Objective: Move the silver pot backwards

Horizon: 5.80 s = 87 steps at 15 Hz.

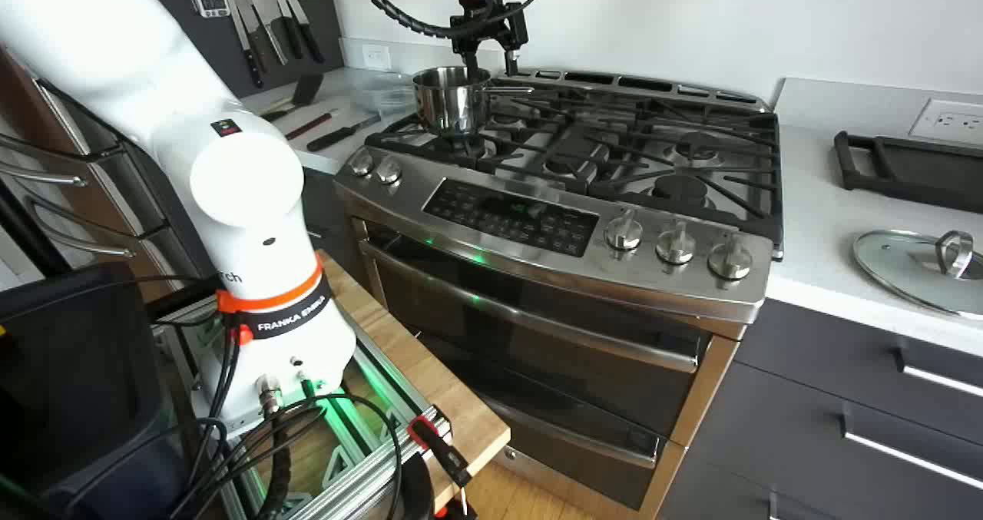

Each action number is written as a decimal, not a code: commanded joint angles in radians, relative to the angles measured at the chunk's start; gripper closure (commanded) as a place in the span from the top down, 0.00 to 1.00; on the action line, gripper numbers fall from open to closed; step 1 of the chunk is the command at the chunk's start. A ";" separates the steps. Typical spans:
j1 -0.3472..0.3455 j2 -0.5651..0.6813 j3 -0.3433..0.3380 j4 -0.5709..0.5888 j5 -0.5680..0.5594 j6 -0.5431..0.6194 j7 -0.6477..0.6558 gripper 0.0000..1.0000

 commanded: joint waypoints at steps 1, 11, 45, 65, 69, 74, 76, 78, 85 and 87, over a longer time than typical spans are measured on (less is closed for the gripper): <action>0.018 0.002 -0.015 0.002 -0.006 -0.004 0.005 1.00; -0.021 0.032 -0.018 0.066 0.015 -0.025 0.180 1.00; 0.024 0.256 -0.029 0.194 0.255 -0.032 1.127 1.00; 0.021 0.251 -0.045 0.160 0.240 0.010 1.229 0.66; 0.020 0.248 -0.046 0.159 0.237 0.012 1.245 0.55; 0.020 0.244 -0.048 0.157 0.236 0.018 1.255 0.08; 0.020 0.242 -0.047 0.158 0.232 0.015 1.259 0.08; 0.019 0.240 -0.048 0.156 0.232 0.015 1.262 0.08; 0.008 0.249 -0.062 0.165 0.244 0.127 1.269 0.08; 0.007 0.257 -0.066 0.172 0.247 0.170 1.260 0.08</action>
